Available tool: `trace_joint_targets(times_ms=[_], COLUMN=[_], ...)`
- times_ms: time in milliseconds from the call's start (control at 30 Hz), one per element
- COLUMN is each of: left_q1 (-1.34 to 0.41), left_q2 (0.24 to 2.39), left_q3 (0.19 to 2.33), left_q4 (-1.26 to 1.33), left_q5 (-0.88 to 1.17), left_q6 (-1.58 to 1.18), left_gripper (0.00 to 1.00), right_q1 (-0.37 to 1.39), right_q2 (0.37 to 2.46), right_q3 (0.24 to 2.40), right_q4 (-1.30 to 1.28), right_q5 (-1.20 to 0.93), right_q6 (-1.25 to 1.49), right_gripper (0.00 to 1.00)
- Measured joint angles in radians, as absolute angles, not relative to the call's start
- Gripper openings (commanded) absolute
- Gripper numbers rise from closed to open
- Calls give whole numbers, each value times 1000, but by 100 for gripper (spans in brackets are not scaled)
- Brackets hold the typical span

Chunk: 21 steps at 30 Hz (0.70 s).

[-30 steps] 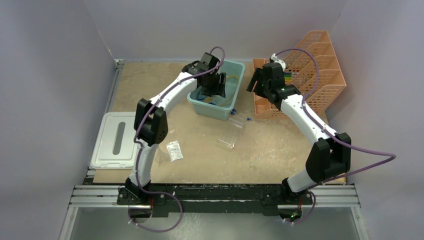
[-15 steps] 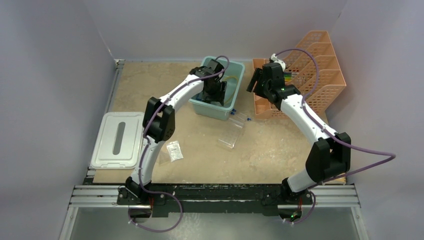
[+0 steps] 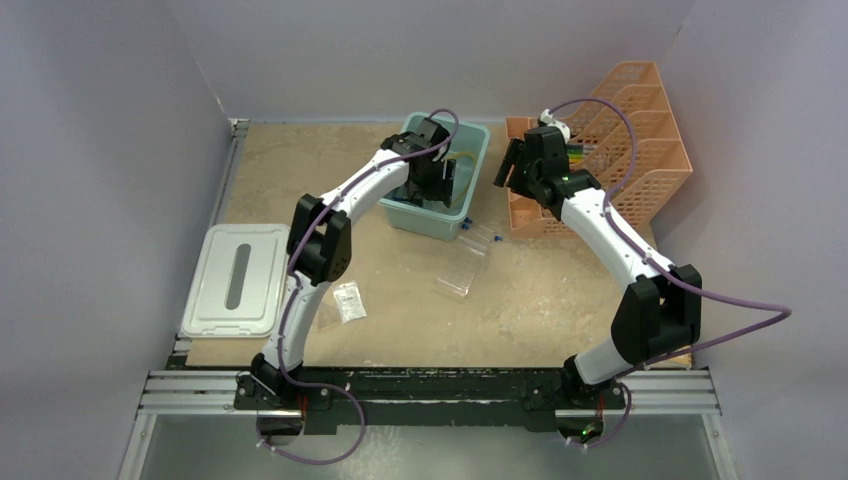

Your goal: Organize the chemistry lab equipment

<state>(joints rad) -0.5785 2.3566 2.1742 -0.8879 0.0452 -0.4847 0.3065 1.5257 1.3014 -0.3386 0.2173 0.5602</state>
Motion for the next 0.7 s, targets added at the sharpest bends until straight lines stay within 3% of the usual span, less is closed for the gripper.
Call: trace_joint_targets(times_ms=[333, 567, 700], left_q1=[-577, -562, -535], left_q2=[2338, 2222, 2125], left_q3=[2174, 2167, 2127], left_q4=[-869, -850, -826], left_q5=[48, 52, 47], left_q6=[-498, -498, -500], left_gripper=[80, 80, 75], right_q1=[307, 307, 307], right_q2=[1526, 1526, 1526], right_q3=[1301, 1301, 1301], right_q4=[-339, -339, -339], right_q5=[218, 217, 208], right_q6=[542, 530, 521], right_gripper=[71, 70, 66])
